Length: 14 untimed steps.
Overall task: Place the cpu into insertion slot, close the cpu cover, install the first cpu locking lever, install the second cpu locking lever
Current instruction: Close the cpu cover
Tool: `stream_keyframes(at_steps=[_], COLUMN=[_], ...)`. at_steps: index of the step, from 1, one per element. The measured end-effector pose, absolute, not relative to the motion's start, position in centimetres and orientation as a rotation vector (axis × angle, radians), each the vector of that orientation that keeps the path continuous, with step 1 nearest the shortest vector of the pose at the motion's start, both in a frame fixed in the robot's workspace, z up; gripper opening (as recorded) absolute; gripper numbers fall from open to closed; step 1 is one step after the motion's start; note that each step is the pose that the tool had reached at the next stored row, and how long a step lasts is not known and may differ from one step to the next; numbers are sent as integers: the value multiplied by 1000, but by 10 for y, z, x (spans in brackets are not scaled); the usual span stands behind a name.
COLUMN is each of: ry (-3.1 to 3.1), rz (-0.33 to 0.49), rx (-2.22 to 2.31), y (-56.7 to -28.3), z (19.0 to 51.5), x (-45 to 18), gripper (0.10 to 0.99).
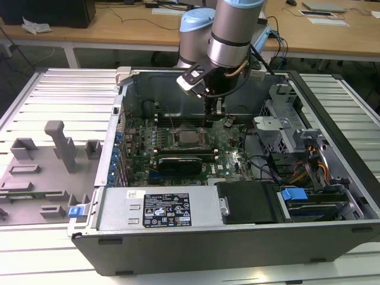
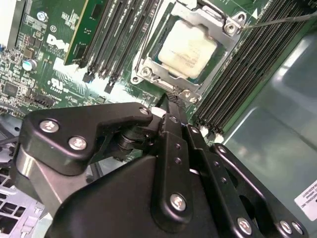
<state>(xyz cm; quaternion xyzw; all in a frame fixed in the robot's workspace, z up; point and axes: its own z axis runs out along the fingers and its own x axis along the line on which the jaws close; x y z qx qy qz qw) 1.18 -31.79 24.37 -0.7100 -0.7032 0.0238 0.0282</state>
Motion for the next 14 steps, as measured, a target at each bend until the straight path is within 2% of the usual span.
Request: stream_keyframes(at_steps=[6, 14], ry=[-2173, -2202], rz=[67, 4], rx=[-2193, -2221], y=[-318, -319], z=[243, 240], x=[-3, -25], gripper=[106, 106])
